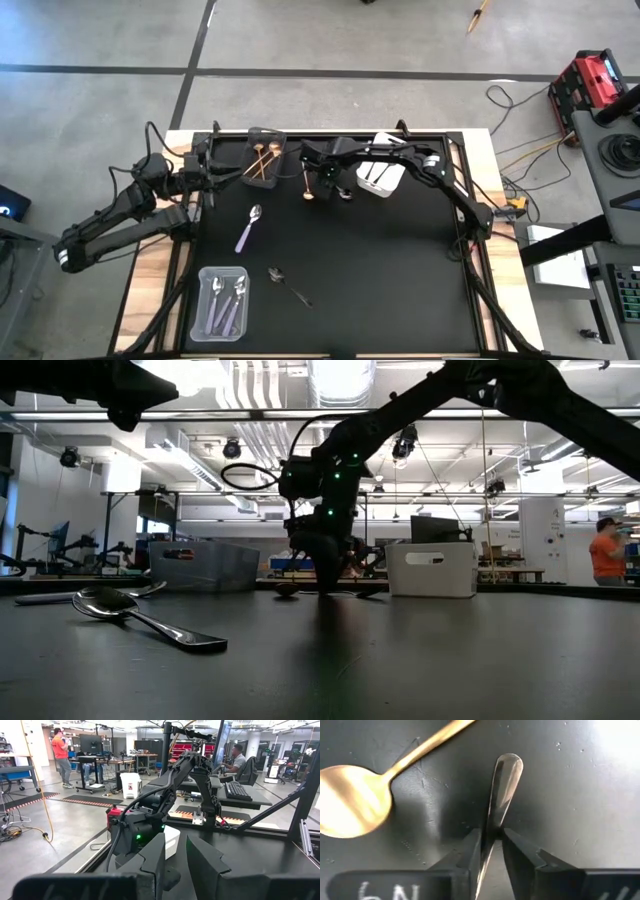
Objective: Sort silverware by color (type)
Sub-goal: Put the black spoon into the white bin
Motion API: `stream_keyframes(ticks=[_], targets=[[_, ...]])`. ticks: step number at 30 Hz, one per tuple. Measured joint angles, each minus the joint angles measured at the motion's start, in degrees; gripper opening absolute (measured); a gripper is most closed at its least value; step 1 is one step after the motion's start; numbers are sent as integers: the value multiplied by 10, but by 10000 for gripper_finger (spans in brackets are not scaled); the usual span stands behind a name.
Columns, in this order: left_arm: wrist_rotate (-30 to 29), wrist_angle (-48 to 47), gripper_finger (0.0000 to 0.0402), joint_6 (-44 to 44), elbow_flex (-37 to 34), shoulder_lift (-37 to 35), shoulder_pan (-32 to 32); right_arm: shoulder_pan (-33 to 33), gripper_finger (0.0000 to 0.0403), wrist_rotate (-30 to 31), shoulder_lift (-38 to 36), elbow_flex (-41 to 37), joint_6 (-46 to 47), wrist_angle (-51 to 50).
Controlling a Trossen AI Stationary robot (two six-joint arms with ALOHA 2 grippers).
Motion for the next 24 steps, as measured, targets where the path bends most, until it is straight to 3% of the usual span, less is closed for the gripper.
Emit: stream_keyframes(ticks=[9,24], targets=[[0,0,61,0,0,-2,0,1,19,-2,-1,-9,30,12],[0,0,61,0,0,-2,0,3,10,2,-44,-10,49,-9]])
